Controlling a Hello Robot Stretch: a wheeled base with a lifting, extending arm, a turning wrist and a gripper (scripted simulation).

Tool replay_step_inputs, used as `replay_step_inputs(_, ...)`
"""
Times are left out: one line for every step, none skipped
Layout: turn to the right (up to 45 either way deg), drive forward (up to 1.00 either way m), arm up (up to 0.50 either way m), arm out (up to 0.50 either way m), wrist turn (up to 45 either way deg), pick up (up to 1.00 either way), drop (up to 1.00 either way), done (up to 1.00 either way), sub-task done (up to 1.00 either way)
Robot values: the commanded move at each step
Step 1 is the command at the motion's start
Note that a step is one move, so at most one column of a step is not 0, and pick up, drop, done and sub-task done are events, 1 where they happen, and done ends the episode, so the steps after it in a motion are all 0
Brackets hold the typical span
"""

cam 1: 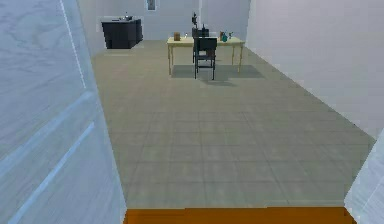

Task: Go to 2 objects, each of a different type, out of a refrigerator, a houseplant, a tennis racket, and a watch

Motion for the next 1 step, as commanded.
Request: replay_step_inputs(0.0,1.00,0.00,0.00,0.0,0.00,0.00,0.00,0.00)
